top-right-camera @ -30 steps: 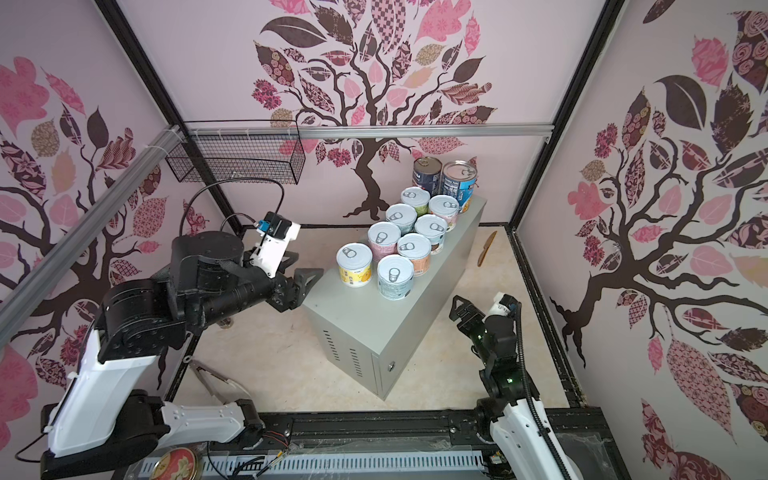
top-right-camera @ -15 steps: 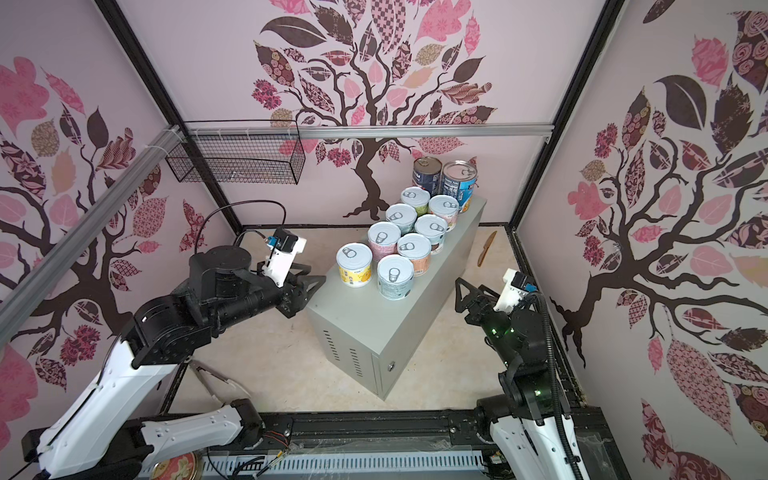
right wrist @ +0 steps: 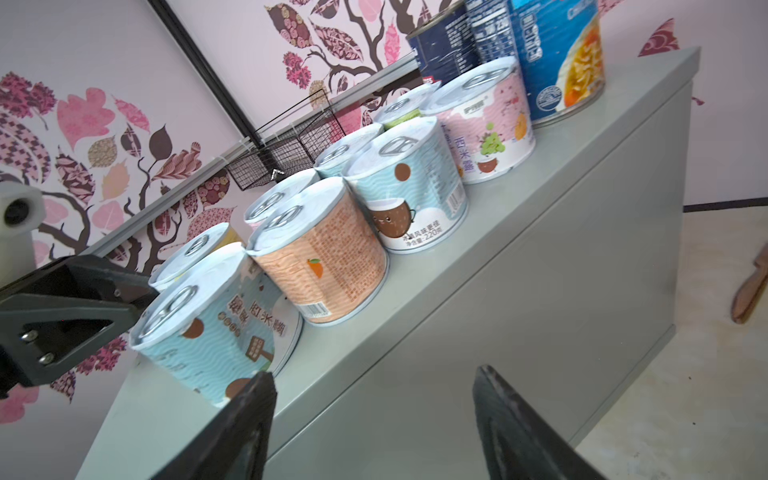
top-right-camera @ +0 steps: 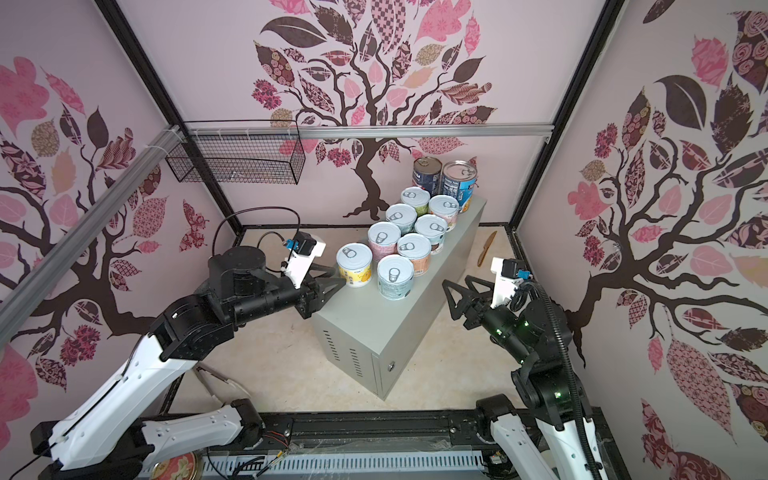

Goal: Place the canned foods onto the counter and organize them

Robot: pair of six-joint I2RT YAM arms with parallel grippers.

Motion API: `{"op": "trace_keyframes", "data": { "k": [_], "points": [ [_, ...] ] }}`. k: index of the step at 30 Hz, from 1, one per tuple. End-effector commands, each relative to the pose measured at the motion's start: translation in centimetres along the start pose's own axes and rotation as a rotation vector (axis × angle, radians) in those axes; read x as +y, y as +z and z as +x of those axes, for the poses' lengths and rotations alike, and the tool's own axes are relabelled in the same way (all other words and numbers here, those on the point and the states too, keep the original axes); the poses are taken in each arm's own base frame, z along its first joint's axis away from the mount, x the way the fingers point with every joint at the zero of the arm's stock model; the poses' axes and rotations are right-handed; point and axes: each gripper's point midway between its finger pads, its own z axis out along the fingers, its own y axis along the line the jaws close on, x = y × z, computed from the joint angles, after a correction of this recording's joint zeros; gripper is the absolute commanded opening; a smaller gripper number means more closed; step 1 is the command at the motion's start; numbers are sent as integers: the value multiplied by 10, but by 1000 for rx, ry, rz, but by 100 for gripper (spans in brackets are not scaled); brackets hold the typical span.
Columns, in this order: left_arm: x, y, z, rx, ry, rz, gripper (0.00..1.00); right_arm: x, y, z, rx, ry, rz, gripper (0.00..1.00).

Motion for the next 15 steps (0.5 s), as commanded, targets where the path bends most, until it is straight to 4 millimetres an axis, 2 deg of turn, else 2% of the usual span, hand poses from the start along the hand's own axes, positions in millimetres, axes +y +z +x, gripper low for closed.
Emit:
{"op": "trace_keyframes", "data": {
  "k": [1,15],
  "points": [
    [-1,10,-2,-22,15,14,41,16,2,6,52,-9,-86,77],
    [-5,35,5,-12,-6,55,40,45,1,7,83,-31,-238,68]
  ]
}}
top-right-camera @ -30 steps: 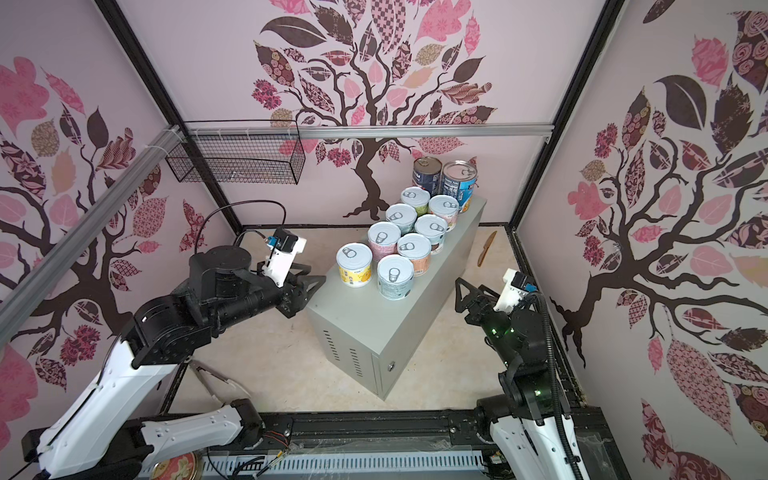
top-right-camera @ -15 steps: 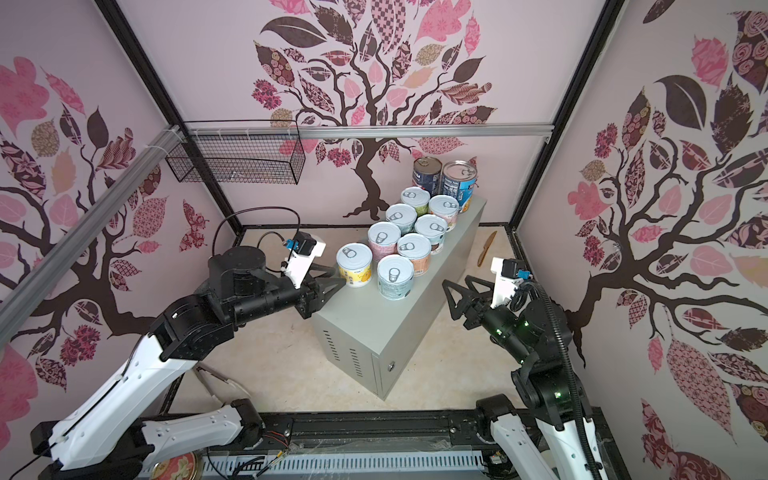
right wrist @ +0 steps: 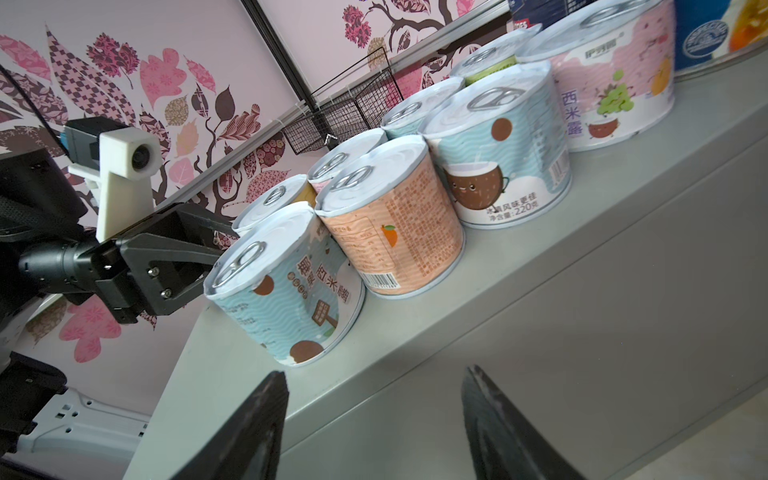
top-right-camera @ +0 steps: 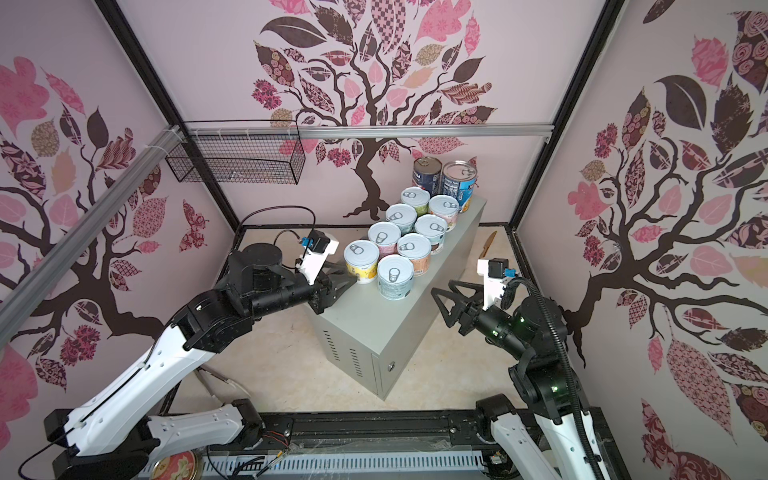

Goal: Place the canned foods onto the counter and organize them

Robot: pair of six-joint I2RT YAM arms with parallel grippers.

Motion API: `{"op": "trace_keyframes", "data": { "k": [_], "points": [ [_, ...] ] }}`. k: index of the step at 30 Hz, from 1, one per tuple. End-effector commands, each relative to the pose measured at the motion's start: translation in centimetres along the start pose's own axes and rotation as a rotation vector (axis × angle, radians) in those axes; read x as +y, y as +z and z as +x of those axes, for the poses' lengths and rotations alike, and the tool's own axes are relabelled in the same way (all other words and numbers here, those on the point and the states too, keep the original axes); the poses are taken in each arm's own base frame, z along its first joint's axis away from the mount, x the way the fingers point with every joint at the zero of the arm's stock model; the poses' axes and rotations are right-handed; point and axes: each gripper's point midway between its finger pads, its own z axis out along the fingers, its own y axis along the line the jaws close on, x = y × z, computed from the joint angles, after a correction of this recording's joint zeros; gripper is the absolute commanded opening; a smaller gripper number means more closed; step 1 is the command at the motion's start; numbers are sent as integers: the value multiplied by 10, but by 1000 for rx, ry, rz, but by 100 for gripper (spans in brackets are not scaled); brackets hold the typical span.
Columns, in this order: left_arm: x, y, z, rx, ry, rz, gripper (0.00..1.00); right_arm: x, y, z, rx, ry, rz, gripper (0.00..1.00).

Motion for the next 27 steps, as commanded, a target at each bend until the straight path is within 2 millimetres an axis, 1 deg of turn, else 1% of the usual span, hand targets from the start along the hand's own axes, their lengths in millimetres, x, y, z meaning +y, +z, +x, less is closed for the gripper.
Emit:
{"op": "trace_keyframes", "data": {
  "k": [1,5,10,13,17,19,22,24,25,27],
  "points": [
    [-2,10,3,-4,-6,28,40,18,-1,-7,9,-39,-75,68],
    [-3,9,3,-7,-14,32,40,23,2,-2,67,-60,-91,66],
    [-6,-2,-2,-32,-28,40,40,29,1,-4,81,-92,-101,64],
    [-7,-5,-2,-35,-38,46,40,35,6,-7,104,-74,-127,60],
    [-7,-8,-1,-41,-47,43,40,38,9,-11,114,-104,-107,60],
    [-7,-9,-1,-42,-50,42,41,42,14,-9,129,-103,-115,60],
    [-7,-11,-1,-47,-50,39,41,48,28,4,180,-122,-107,60],
    [-6,-12,1,-43,-49,31,42,60,38,18,215,-180,-78,61],
    [-5,-14,1,-44,-47,26,42,61,42,22,217,-214,-44,62],
    [-4,-16,1,-49,-47,21,42,77,49,32,230,-292,-8,65]
  ]
}}
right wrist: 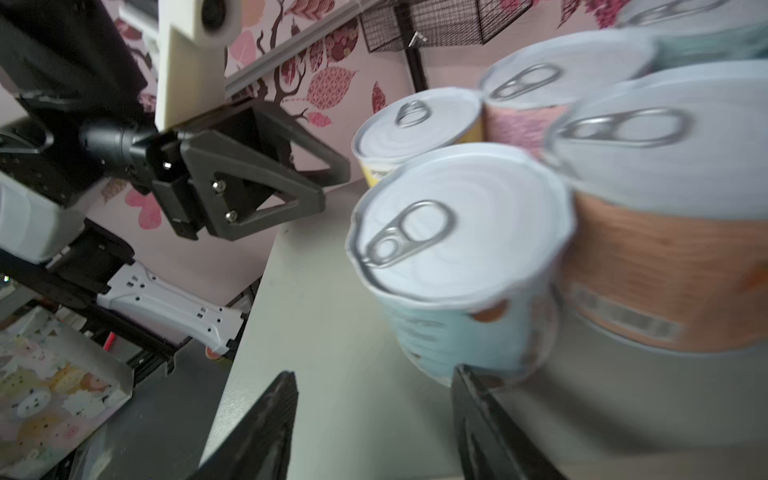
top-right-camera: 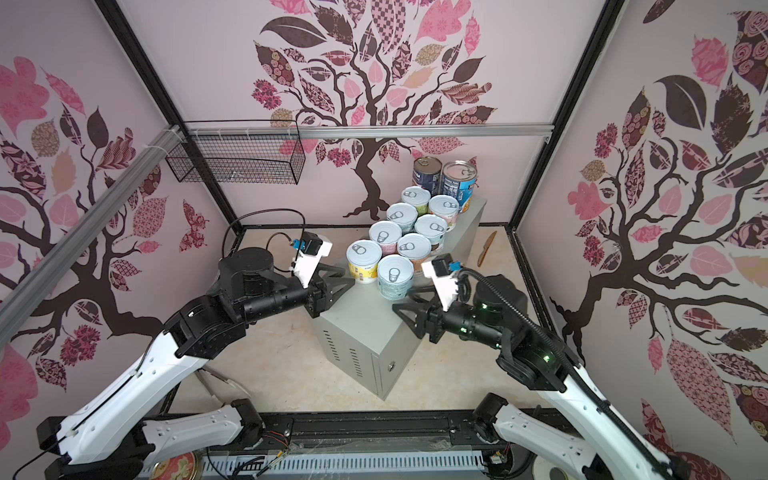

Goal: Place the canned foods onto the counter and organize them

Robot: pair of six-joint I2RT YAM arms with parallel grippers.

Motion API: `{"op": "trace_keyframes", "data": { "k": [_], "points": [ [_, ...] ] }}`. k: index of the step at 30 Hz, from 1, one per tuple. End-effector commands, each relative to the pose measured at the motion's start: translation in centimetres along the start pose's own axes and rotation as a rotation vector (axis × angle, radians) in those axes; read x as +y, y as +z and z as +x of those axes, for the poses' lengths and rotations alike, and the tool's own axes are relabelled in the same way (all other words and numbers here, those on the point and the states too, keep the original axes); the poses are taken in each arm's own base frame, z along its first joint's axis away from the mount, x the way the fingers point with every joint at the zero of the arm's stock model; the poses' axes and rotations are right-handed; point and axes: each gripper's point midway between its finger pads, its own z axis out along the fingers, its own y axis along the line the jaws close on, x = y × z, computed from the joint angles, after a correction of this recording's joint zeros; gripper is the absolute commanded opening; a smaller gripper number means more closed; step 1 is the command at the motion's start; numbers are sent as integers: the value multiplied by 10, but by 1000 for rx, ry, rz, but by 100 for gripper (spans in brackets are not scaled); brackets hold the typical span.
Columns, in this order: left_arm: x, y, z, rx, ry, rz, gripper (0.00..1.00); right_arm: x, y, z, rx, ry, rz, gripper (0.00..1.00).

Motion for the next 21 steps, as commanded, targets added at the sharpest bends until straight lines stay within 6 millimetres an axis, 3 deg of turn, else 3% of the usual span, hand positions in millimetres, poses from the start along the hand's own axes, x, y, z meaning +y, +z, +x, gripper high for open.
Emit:
{"op": "trace_keyframes", "data": {
  "k": [1,4,12,18,21],
  "points": [
    [3,-4,4,-12,-5,-13,42,-10,7,-8,-23,-110,213,66],
    [3,-8,4,-19,-4,-16,42,-13,14,-8,-7,-99,254,67],
    [6,-4,13,-2,1,-27,42,-25,0,-14,-63,-64,318,68],
    [6,-10,11,-10,5,-35,42,-1,3,-17,-67,-51,181,68],
    [16,-16,10,-16,-2,-95,43,5,-2,-17,-68,-39,145,69]
  ]
}}
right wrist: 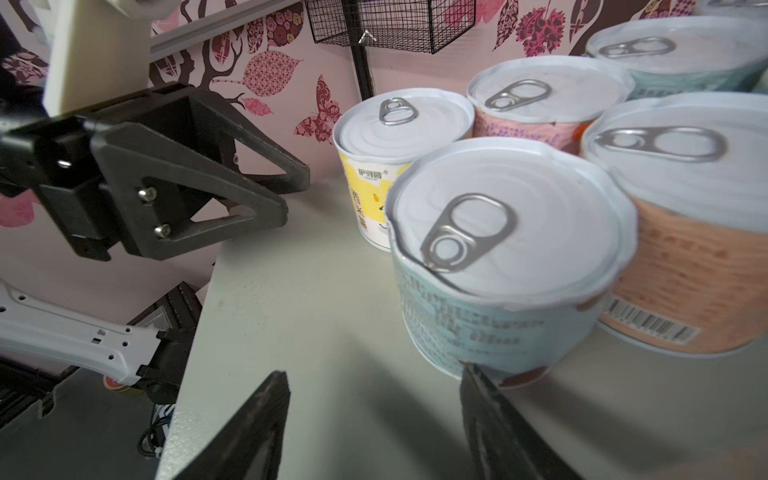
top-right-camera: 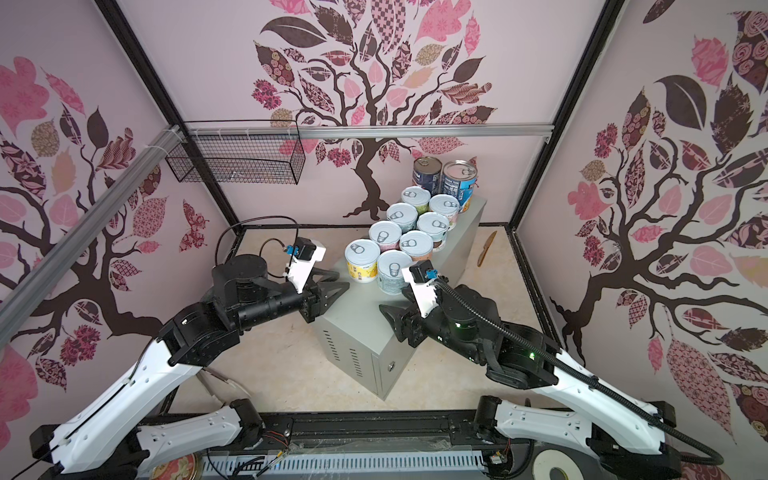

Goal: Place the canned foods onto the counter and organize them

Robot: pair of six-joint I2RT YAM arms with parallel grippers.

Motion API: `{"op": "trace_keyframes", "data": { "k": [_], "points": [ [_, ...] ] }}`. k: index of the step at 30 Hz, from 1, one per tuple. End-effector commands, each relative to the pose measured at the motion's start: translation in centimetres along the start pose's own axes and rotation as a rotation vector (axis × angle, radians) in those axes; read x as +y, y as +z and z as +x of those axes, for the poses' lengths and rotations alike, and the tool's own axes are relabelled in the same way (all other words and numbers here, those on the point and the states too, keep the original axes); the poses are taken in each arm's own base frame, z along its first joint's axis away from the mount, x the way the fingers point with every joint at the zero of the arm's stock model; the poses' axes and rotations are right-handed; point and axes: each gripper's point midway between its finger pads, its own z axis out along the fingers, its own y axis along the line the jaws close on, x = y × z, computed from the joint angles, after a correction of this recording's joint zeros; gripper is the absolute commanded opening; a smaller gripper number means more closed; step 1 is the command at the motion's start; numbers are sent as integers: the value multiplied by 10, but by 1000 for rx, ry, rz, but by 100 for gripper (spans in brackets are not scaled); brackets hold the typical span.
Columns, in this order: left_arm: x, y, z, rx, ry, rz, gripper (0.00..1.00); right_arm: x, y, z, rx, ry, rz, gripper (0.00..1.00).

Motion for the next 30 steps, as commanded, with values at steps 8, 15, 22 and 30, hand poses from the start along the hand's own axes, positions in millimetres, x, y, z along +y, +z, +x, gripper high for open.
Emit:
{"op": "trace_keyframes", "data": {
  "k": [8,15,22,30],
  "points": [
    [52,-27,-12,-41,-54,-296,42,-36,-52,-32,-158,160,139,72],
    [104,-53,-12,-65,-227,-442,51,-89,-86,-30,-223,153,419,75],
    [165,-65,38,-33,-402,-625,74,-133,-96,-5,-332,106,672,78],
    [211,-75,110,35,-544,-791,90,-174,-69,36,-284,133,789,79]
  ]
}}
